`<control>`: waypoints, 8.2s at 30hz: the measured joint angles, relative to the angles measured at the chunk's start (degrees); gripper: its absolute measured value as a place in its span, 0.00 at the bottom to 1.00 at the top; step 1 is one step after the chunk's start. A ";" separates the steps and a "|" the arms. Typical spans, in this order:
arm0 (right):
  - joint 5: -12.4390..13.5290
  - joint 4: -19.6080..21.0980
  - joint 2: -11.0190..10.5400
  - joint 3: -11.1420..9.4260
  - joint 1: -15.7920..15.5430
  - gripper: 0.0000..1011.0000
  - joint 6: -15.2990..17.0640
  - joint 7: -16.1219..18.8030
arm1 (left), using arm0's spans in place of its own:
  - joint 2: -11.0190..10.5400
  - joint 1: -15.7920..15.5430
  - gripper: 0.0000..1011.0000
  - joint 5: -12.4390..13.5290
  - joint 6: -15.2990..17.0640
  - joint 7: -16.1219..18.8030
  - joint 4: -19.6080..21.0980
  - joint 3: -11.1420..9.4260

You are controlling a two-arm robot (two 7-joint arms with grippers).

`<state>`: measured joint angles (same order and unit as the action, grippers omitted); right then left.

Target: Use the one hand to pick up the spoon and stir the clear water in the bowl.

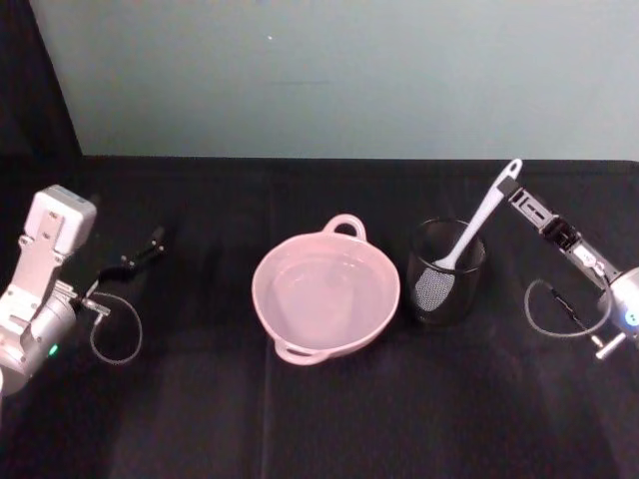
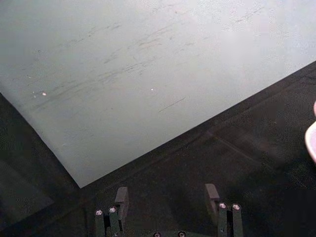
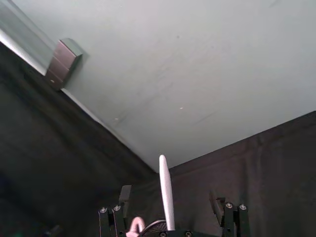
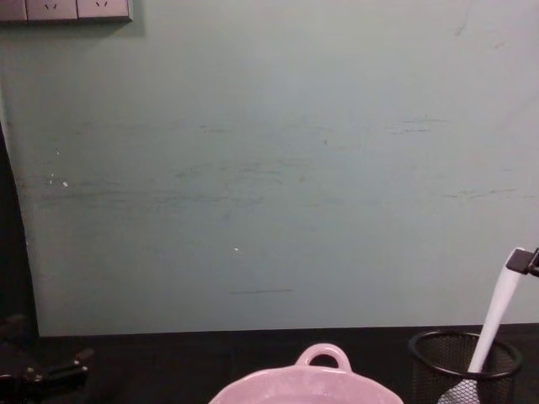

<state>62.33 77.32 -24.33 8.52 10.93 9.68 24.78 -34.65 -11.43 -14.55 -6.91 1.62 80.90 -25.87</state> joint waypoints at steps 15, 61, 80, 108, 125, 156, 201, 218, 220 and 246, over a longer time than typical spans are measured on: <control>4.33 -6.56 -2.25 3.53 5.23 0.92 4.23 8.59 | 0.00 0.00 1.00 0.00 0.00 0.00 0.00 0.00; -7.01 2.34 -9.95 11.25 6.76 0.12 -8.00 6.22 | 0.00 0.00 1.00 0.00 0.00 0.00 0.00 0.00; -15.23 16.86 -15.36 10.14 8.77 0.12 -4.09 2.36 | 0.00 0.00 1.00 0.00 0.00 0.00 0.00 0.01; -15.51 18.33 -15.38 9.59 8.30 0.12 -3.91 1.81 | 0.00 0.00 1.00 0.00 0.00 0.00 0.00 0.01; -24.57 14.47 -7.17 20.17 15.20 0.12 -6.28 5.41 | 0.00 0.00 1.00 0.00 0.00 0.00 0.00 0.01; -28.30 -3.13 4.57 23.91 17.23 0.12 -14.49 13.56 | 0.00 0.00 1.00 0.00 0.00 0.00 0.00 0.01; -31.21 0.30 1.23 22.53 14.98 0.12 -12.97 14.33 | 0.00 0.00 1.00 0.00 0.00 0.00 0.00 0.01; -31.15 -8.10 6.83 24.73 19.91 0.12 -15.93 15.70 | 0.00 0.00 1.00 0.00 0.00 0.00 0.00 0.01; -31.17 -8.98 7.06 24.49 20.25 0.12 -16.22 15.68 | 0.00 0.00 1.00 0.00 0.00 0.00 0.00 0.01; -30.99 -2.34 1.47 19.59 14.47 0.12 -14.56 12.44 | 0.00 0.00 1.00 0.00 0.00 0.00 0.00 0.00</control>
<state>31.34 74.98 -22.86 28.12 25.40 -4.87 37.22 -34.64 -11.43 -14.55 -6.91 1.62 80.90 -25.86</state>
